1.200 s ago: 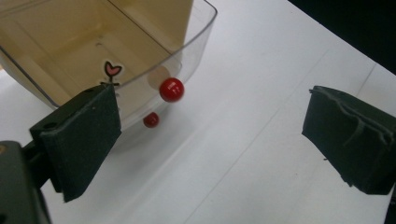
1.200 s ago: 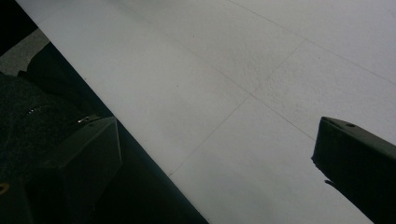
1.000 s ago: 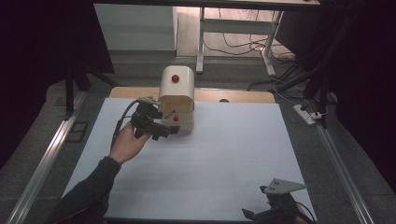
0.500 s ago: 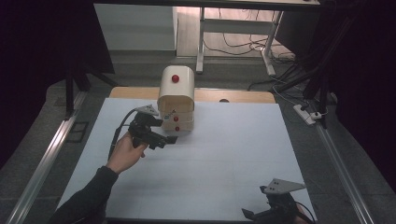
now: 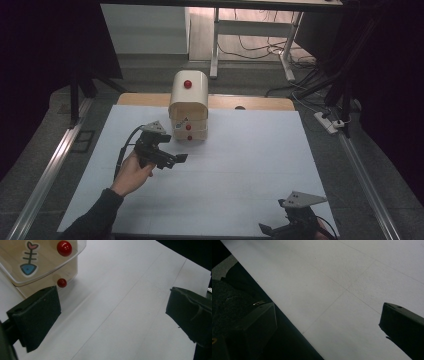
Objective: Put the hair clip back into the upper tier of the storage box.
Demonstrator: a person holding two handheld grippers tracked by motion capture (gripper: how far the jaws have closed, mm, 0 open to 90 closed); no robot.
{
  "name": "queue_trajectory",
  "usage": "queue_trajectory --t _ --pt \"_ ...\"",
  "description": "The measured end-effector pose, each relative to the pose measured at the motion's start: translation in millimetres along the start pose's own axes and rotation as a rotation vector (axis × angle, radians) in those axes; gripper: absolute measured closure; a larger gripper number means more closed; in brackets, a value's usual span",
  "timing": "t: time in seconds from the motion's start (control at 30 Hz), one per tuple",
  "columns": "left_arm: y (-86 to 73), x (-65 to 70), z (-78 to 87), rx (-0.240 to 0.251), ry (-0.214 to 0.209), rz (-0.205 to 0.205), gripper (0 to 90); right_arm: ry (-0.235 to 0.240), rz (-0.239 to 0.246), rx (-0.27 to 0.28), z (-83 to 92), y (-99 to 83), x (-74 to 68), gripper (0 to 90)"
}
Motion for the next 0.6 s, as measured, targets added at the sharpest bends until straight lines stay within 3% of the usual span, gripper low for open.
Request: queue_trajectory --t 0.6 --pt "-15.5 9.2 3.1 0.000 0.011 0.008 0.2 -0.004 0.001 0.008 0.8 0.0 -0.3 0.8"
Point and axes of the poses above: each handheld gripper's, and its own axes: z roughly backward along the jaws, y roughly out of its top, x roughly to its right, the point moved 3 cm from there along -z, roughly forward along the jaws
